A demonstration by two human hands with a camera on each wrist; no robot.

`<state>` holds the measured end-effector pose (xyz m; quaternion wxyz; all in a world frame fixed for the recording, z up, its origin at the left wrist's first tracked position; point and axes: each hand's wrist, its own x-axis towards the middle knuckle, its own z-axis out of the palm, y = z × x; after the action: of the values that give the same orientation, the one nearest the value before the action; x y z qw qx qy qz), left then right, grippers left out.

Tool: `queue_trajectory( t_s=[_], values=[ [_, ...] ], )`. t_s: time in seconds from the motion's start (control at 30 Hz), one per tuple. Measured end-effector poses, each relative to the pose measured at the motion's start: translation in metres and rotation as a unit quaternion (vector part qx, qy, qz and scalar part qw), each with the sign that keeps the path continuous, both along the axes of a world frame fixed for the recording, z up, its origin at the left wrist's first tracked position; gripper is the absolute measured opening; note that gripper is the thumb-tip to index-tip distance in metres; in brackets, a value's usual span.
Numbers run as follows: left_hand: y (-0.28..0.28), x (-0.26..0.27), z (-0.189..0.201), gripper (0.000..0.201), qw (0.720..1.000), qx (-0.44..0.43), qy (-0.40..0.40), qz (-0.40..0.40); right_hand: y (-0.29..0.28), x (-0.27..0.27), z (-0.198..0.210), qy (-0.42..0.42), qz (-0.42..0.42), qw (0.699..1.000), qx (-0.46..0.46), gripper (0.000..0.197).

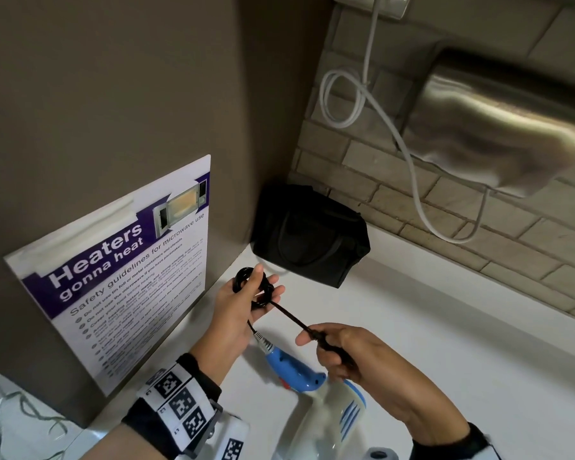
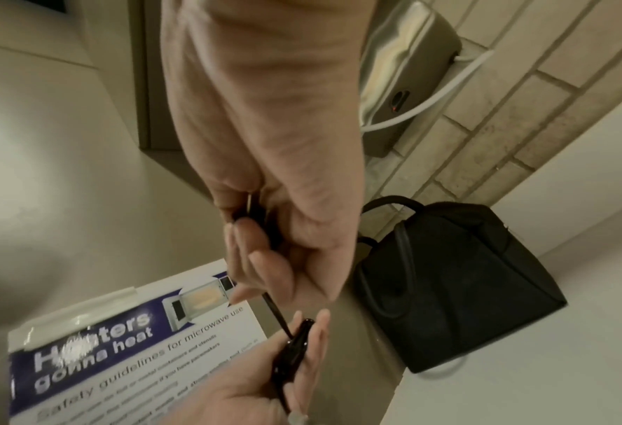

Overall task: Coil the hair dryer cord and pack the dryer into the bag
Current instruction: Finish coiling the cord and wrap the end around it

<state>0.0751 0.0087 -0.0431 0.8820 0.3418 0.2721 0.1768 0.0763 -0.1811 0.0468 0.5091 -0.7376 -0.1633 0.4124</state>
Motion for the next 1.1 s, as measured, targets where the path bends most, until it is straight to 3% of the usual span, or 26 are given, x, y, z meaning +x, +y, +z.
queue_trajectory(
  t_s=[0.17, 0.33, 0.47, 0.6, 0.67, 0.8, 0.93, 1.0, 1.1],
  values=[
    [-0.001, 0.005, -0.004, 0.02, 0.998, 0.022, 0.041, 0.035, 0.006, -0.011, -0.004, -0.083, 0.038, 0.996, -0.008, 0.032],
    [-0.007, 0.009, -0.002, 0.022, 0.997, 0.026, 0.044, 0.063, 0.018, -0.026, -0.015, -0.114, 0.089, 0.989, -0.009, 0.026],
    [-0.005, 0.006, 0.0, 0.019, 0.998, -0.018, 0.035, 0.055, 0.015, -0.023, -0.016, -0.154, 0.126, 0.98, -0.03, 0.021],
    [0.003, 0.0, 0.005, 0.019, 0.998, -0.052, -0.001, 0.023, -0.001, -0.004, -0.023, -0.295, 0.148, 0.934, -0.138, 0.017],
    [0.001, -0.002, 0.01, 0.02, 0.999, -0.044, -0.014, 0.012, -0.004, 0.004, -0.031, -0.312, 0.128, 0.924, -0.18, 0.017],
    [-0.009, -0.005, 0.02, 0.019, 1.0, 0.012, -0.023, -0.004, -0.004, 0.021, -0.044, -0.25, 0.018, 0.95, -0.185, 0.024],
    [-0.021, -0.008, 0.026, 0.02, 0.999, 0.042, -0.025, -0.009, 0.01, 0.03, -0.047, -0.072, -0.118, 0.989, -0.06, 0.028],
    [-0.026, -0.01, 0.027, 0.019, 0.998, 0.054, -0.03, -0.013, 0.018, 0.033, -0.048, 0.038, -0.203, 0.977, 0.048, 0.024],
    [-0.03, -0.012, 0.025, 0.019, 0.996, 0.079, -0.027, -0.017, 0.027, 0.036, -0.044, 0.181, -0.291, 0.913, 0.222, 0.027]
  ],
)
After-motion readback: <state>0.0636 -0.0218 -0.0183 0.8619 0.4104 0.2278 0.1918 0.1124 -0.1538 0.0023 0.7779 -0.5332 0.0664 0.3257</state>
